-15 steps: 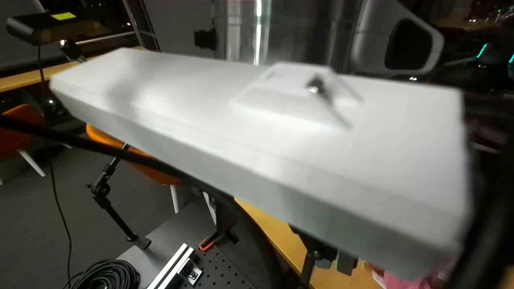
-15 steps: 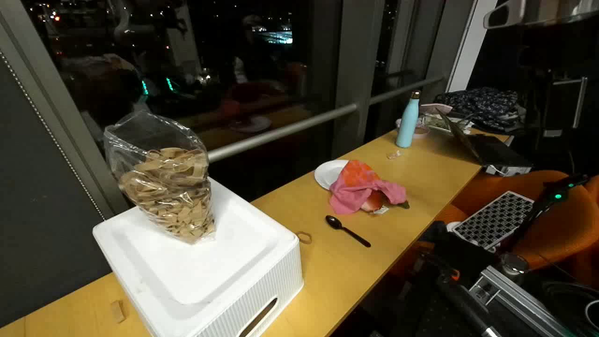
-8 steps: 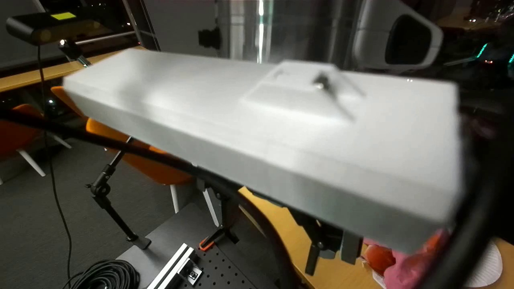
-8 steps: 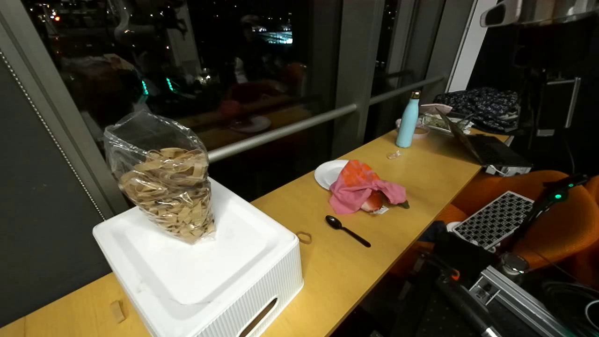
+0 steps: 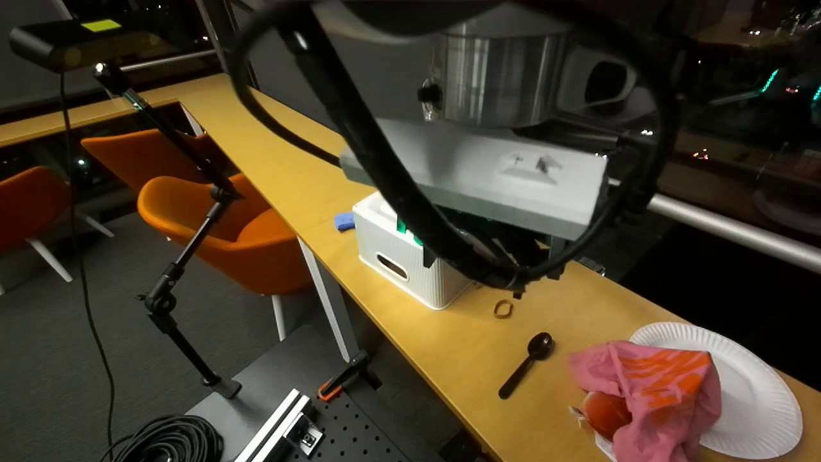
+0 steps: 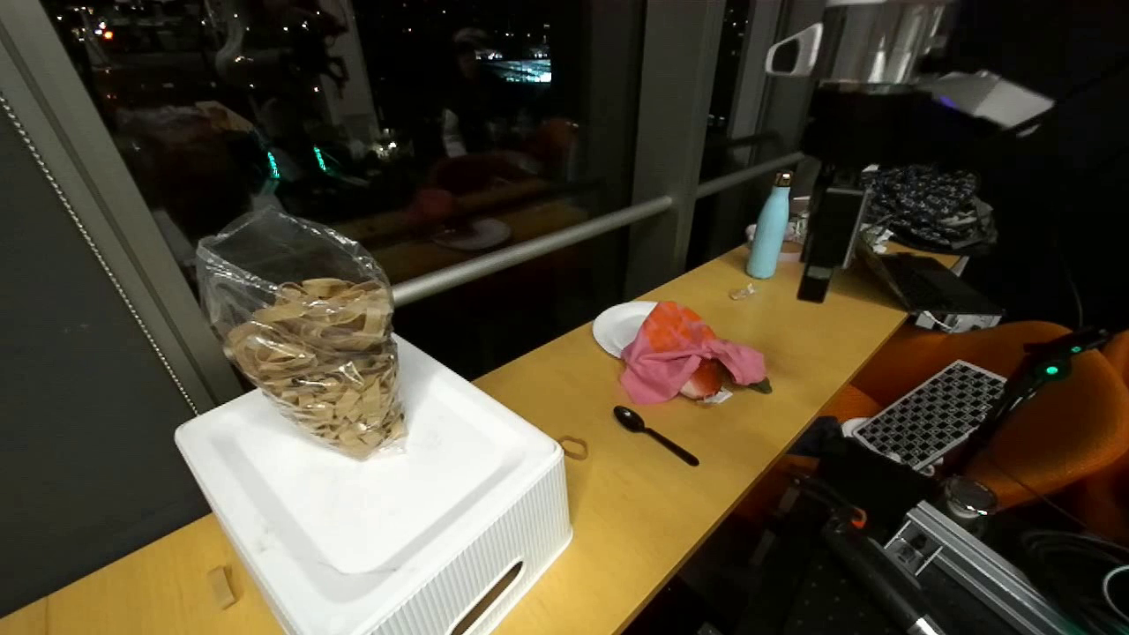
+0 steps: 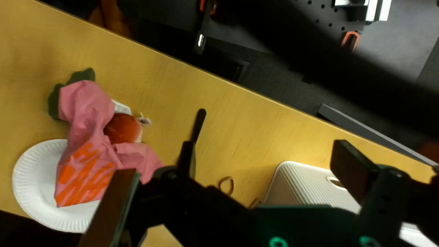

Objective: Pick the three brown rubber bands from the table and put them in the clear rubber band bag one by one

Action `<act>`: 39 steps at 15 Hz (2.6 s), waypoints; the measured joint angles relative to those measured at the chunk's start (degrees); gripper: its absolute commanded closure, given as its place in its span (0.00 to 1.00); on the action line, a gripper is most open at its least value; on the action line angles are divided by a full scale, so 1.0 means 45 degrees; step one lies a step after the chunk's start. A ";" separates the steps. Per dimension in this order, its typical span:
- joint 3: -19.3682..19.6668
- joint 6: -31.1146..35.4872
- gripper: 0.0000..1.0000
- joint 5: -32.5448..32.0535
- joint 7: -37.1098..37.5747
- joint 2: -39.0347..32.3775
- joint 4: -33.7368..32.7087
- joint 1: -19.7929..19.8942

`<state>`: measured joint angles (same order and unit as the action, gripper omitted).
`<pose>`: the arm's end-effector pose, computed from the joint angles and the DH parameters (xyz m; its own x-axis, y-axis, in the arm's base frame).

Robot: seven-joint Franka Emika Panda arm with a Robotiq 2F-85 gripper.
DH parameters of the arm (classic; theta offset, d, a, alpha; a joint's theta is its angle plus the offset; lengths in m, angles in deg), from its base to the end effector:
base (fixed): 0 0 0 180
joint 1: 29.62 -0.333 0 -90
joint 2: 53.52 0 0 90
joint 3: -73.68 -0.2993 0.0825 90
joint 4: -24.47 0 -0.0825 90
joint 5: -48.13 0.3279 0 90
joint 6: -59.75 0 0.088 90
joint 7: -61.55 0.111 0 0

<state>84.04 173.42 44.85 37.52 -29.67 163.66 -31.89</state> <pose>0.3671 -0.0595 0.4581 0.9493 0.3134 -0.0224 0.3126 -0.9493 -0.0332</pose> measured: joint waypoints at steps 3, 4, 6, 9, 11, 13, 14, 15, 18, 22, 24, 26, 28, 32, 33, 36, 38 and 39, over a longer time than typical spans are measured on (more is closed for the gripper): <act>-0.0171 0.1008 0.00 0.0423 0.0138 -0.1628 -0.0004 -0.0081; -0.0204 0.1238 0.00 0.0423 0.0341 -0.2107 0.0000 -0.0045; -0.0231 0.1693 0.00 0.0419 0.0717 -0.3012 0.0012 0.0157; -0.0298 0.3009 0.00 0.0607 0.0795 -0.4659 -0.0068 0.0320; -0.0722 0.3868 0.00 0.1047 0.0872 -0.6060 -0.0528 0.0310; -0.1330 0.4471 0.00 0.1299 0.1234 -0.7417 -0.1343 0.0292; -0.1608 0.4709 0.00 0.1299 0.1528 -0.8033 -0.1824 0.0290; -0.1813 0.4842 0.00 0.1298 0.1770 -0.8567 -0.2320 0.0291; -0.2049 0.5003 0.00 0.1221 0.2410 -0.9767 -0.3740 0.0292; -0.2055 0.5012 0.00 0.1046 0.3028 -1.1101 -0.5156 0.0295; -0.2088 0.5020 0.00 0.0999 0.3232 -1.1862 -0.5832 0.0274; -0.2116 0.5045 0.00 0.0997 0.3561 -1.2616 -0.6477 0.0174; -0.2132 0.5142 0.00 0.0997 0.3941 -1.3271 -0.7003 0.0055; -0.2145 0.5735 0.00 0.1001 0.4716 -1.4225 -0.7694 -0.0120; -0.2146 0.5906 0.00 0.1009 0.4908 -1.4357 -0.7808 -0.0157; -0.2155 0.6257 0.00 0.1017 0.5362 -1.4578 -0.8025 -0.0239; -0.2236 0.6501 0.00 0.1048 0.5530 -1.4636 -0.8080 -0.0250; -0.2290 0.6618 0.00 0.1060 0.5647 -1.4637 -0.8090 -0.0255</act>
<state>73.74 203.20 49.62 62.93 -95.54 127.26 -33.04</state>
